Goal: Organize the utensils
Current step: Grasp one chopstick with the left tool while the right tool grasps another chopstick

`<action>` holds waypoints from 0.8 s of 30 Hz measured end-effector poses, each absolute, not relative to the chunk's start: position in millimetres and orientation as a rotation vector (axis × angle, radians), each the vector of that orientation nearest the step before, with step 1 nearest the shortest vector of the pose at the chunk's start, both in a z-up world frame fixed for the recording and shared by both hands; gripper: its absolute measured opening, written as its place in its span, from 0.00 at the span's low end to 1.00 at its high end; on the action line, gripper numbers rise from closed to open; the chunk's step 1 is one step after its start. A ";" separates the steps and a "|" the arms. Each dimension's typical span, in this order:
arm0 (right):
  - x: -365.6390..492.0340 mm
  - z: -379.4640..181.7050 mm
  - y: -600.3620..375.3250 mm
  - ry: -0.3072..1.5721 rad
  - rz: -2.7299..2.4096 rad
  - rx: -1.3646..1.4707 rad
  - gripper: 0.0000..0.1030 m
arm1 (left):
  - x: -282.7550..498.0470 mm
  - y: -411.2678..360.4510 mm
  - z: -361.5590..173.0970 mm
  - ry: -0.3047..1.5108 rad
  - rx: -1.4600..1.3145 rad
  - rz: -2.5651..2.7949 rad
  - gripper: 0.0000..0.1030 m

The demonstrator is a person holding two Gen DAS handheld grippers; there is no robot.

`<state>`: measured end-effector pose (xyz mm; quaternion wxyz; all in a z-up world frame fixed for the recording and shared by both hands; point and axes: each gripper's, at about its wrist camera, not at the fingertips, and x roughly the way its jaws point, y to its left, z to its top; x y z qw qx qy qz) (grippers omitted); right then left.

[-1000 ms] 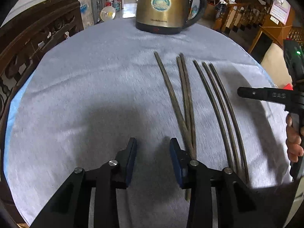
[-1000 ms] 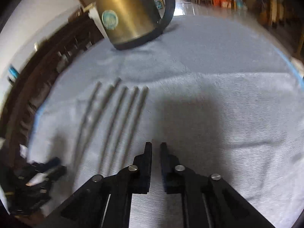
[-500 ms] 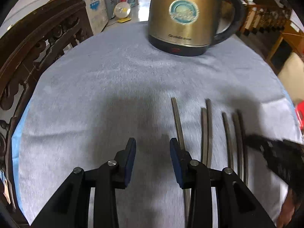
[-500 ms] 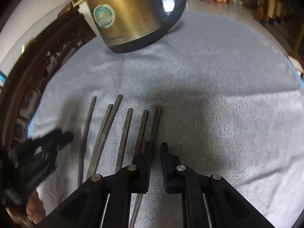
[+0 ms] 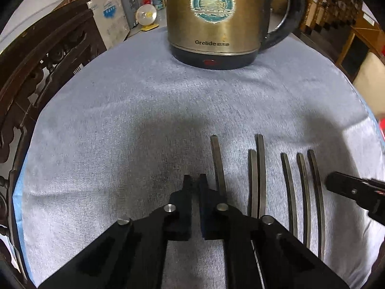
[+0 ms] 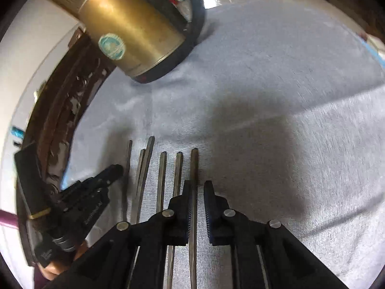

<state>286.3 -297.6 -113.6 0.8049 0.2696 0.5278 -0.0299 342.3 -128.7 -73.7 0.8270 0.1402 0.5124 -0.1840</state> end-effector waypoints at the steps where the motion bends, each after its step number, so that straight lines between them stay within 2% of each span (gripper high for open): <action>1: 289.6 -113.8 -290.3 1.147 -0.079 0.532 0.12 | 338.3 -126.2 -72.1 1.095 0.298 -0.406 0.02; 6: 298.7 -118.3 -277.6 1.162 -0.131 0.441 0.14 | 330.7 -109.0 -70.0 1.131 0.289 -0.460 0.01; 12: 301.9 -116.7 -262.7 1.218 -0.149 0.321 0.11 | 343.6 -95.7 -57.0 1.188 0.059 -0.526 0.02; 15: 301.8 -117.0 -267.2 1.251 -0.144 0.323 0.09 | 342.2 -118.2 -56.8 1.198 0.112 -0.529 0.14; 16: 298.9 -116.4 -268.9 1.261 -0.144 0.323 0.09 | 344.9 -122.4 -59.8 1.208 0.119 -0.516 0.26; 17: 294.9 -115.6 -270.6 1.268 -0.143 0.320 0.09 | 348.5 -124.8 -64.6 1.225 0.111 -0.491 0.33; 21: 275.3 -113.0 -275.1 1.267 -0.130 0.296 0.09 | 355.8 -133.7 -67.7 1.198 0.124 -0.445 0.33; 22: 271.3 -112.9 -276.7 1.263 -0.125 0.296 0.09 | 355.8 -135.4 -67.7 1.197 0.134 -0.432 0.30; 23: 268.6 -112.5 -278.6 1.260 -0.122 0.308 0.09 | 355.3 -137.1 -67.8 1.190 0.152 -0.409 0.22; 24: 267.5 -112.7 -280.1 1.258 -0.122 0.319 0.09 | 356.4 -138.9 -67.6 1.182 0.173 -0.395 0.17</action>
